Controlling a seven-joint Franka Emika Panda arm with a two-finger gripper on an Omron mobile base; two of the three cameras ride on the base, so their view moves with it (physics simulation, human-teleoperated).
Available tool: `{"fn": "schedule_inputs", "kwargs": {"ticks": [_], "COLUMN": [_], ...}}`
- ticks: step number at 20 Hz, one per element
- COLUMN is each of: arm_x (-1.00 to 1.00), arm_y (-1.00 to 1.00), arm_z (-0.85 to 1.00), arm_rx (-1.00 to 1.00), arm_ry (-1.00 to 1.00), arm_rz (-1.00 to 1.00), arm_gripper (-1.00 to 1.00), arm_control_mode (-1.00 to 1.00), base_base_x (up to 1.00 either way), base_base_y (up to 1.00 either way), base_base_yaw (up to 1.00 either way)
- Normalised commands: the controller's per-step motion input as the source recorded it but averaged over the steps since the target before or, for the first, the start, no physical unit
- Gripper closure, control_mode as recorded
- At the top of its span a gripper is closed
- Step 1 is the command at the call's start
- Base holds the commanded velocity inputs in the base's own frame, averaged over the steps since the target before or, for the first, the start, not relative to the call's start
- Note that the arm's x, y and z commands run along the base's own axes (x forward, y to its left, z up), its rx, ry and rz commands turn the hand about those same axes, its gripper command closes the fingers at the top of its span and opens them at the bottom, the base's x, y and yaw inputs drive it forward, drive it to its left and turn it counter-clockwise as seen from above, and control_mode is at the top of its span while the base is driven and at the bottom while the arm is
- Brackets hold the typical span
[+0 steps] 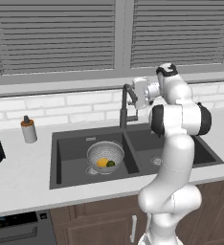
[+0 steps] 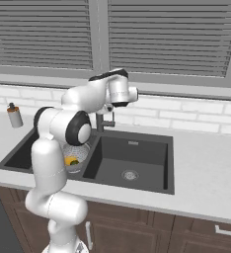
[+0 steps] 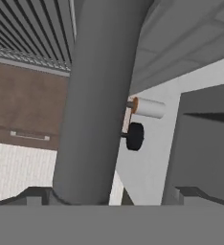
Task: Put the colander in the sink, put the mango, mango in the colander, and turn on the sink faucet and pour water over the colander.
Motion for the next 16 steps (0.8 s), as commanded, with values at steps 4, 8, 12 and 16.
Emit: {"fn": "schedule_inputs", "kwargs": {"ticks": [4,8,12,16], "arm_x": [0.32,0.52,0.56,0.46], "arm_y": [0.88,0.83,0.77,0.64], "arm_z": [0.00,0.00,0.00,0.00], "arm_rx": [0.00,0.00,-0.01,-0.02], "arm_ry": [-0.02,0.00,0.00,0.00], "arm_rz": [-0.05,-0.15,-0.18,-0.21], "arm_gripper": [-1.00,-1.00,-1.00,-1.00], "arm_control_mode": [-1.00,-1.00,-1.00,-1.00], "base_base_x": [0.00,0.00,0.00,0.00], "base_base_y": [0.00,0.00,0.00,0.00], "base_base_yaw": [0.00,0.00,0.00,0.00]}}
